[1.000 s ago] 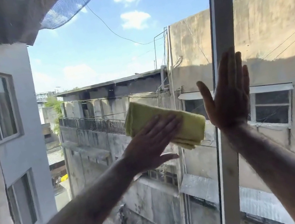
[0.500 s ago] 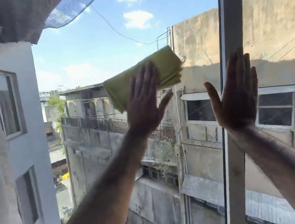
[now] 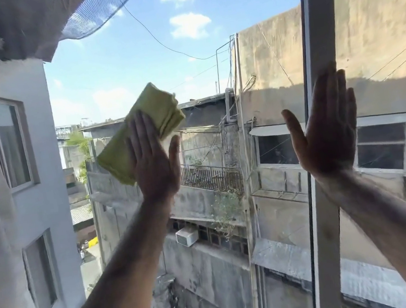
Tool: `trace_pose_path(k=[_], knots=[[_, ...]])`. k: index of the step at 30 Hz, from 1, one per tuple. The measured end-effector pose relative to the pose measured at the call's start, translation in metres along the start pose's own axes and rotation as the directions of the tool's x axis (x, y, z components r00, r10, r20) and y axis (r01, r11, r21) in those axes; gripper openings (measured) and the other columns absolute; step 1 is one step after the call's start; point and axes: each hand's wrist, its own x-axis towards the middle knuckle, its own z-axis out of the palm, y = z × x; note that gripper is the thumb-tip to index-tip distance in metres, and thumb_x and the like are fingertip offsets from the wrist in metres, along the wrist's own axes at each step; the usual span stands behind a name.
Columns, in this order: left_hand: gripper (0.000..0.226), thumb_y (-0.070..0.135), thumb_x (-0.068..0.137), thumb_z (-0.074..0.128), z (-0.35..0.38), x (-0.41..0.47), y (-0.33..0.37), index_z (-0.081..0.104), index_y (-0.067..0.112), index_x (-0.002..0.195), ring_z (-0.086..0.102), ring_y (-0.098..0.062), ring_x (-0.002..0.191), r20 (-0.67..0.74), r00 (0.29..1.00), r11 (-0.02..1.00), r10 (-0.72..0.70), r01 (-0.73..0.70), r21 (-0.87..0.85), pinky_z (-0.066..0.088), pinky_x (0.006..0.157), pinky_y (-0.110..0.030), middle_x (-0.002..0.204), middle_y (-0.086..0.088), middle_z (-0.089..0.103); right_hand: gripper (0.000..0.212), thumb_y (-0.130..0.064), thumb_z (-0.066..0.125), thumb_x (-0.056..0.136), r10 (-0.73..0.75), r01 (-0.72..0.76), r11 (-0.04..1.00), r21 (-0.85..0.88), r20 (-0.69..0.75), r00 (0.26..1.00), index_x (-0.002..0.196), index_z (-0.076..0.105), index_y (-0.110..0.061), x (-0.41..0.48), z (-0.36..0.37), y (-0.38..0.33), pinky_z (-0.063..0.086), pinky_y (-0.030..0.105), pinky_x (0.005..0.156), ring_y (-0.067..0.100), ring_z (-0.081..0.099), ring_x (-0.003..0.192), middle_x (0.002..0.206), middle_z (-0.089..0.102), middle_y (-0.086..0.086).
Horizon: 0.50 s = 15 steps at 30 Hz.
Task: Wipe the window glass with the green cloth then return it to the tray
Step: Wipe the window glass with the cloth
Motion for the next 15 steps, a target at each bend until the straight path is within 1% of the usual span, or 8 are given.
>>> trace_pose_path(k=[2, 3, 5, 7, 9, 11, 13, 15], knots=[[0.084, 0.064, 0.104, 0.01, 0.005, 0.032, 0.043, 0.014, 0.005, 0.164, 0.014, -0.03, 0.163, -0.036, 0.992, 0.992, -0.12, 0.118, -0.048, 0.017, 0.132, -0.054, 0.174, -0.014, 0.018, 0.088, -0.068, 0.02, 0.109, -0.004, 0.004, 1.0, 0.004, 0.004, 1.0, 0.17, 0.007, -0.006, 0.0, -0.001, 0.001, 0.01, 0.046, 0.137, 0.027, 0.008, 0.168, 0.18, 0.006, 0.012], [0.084, 0.064, 0.104, 0.011, 0.009, 0.039, 0.064, 0.013, 0.005, 0.164, 0.013, -0.029, 0.163, -0.027, 0.996, 0.995, -0.086, 0.084, -0.05, 0.015, 0.133, -0.054, 0.174, -0.014, 0.017, 0.088, -0.068, 0.019, 0.109, -0.003, 0.003, 1.0, 0.007, 0.004, 1.0, 0.17, 0.007, -0.006, 0.0, -0.001, 0.001, 0.01, 0.046, 0.137, 0.027, 0.008, 0.168, 0.18, 0.006, 0.012], [0.082, 0.063, 0.106, 0.02, 0.02, 0.03, 0.098, 0.015, 0.006, 0.164, 0.012, -0.027, 0.163, 0.016, 0.984, 0.983, 0.179, -0.179, -0.033, 0.012, 0.134, -0.052, 0.174, -0.013, 0.017, 0.086, -0.067, 0.016, 0.109, -0.003, 0.003, 1.0, 0.012, -0.003, 1.0, 0.17, 0.007, -0.007, -0.001, 0.001, 0.001, 0.009, 0.045, 0.137, 0.027, 0.008, 0.168, 0.18, 0.007, 0.011], [0.083, 0.063, 0.106, 0.033, 0.034, -0.008, 0.11, 0.019, 0.005, 0.163, 0.013, -0.027, 0.163, 0.111, 0.852, 0.858, 0.512, -0.512, -0.032, 0.014, 0.133, -0.052, 0.174, -0.013, 0.019, 0.086, -0.066, 0.017, 0.11, -0.002, 0.002, 1.0, 0.013, -0.014, 1.0, 0.17, 0.008, -0.006, -0.002, 0.002, 0.002, 0.008, 0.044, 0.137, 0.028, 0.01, 0.168, 0.18, 0.009, 0.012], [0.084, 0.064, 0.105, 0.038, 0.039, -0.06, 0.092, 0.022, 0.006, 0.163, 0.012, -0.026, 0.164, 0.221, 0.678, 0.702, 0.701, -0.71, -0.047, 0.019, 0.131, -0.053, 0.174, -0.012, 0.018, 0.085, -0.066, 0.021, 0.11, -0.001, 0.001, 1.0, 0.0, -0.018, 1.0, 0.17, 0.009, -0.006, -0.002, 0.003, 0.003, 0.009, 0.044, 0.137, 0.028, 0.011, 0.167, 0.179, 0.01, 0.013], [0.082, 0.063, 0.105, 0.039, 0.033, -0.106, 0.052, 0.022, 0.008, 0.164, 0.013, -0.024, 0.163, 0.281, 0.6, 0.633, 0.749, -0.774, -0.035, 0.022, 0.131, -0.052, 0.175, -0.01, 0.018, 0.086, -0.067, 0.024, 0.11, 0.002, -0.002, 1.0, -0.009, -0.011, 1.0, 0.17, 0.008, -0.007, -0.002, 0.002, 0.004, 0.01, 0.046, 0.137, 0.028, 0.01, 0.168, 0.179, 0.01, 0.013], [0.082, 0.063, 0.105, 0.042, 0.02, -0.135, -0.006, 0.023, 0.009, 0.164, 0.014, -0.023, 0.163, 0.315, 0.606, 0.638, 0.731, -0.77, 0.002, 0.022, 0.131, -0.05, 0.174, -0.009, 0.019, 0.087, -0.067, 0.025, 0.11, 0.001, -0.001, 1.0, 0.002, -0.012, 1.0, 0.17, 0.007, -0.007, -0.001, 0.002, 0.003, 0.011, 0.047, 0.137, 0.028, 0.011, 0.167, 0.179, 0.009, 0.013], [0.082, 0.063, 0.104, 0.042, 0.003, -0.146, -0.064, 0.023, 0.009, 0.163, 0.014, -0.024, 0.163, 0.323, 0.645, 0.665, 0.692, -0.744, 0.063, 0.028, 0.127, -0.053, 0.174, -0.01, 0.018, 0.088, -0.067, 0.027, 0.109, 0.003, -0.003, 1.0, 0.009, -0.015, 1.0, 0.169, 0.008, -0.006, 0.0, 0.001, 0.002, 0.011, 0.047, 0.137, 0.028, 0.011, 0.167, 0.179, 0.01, 0.013]])
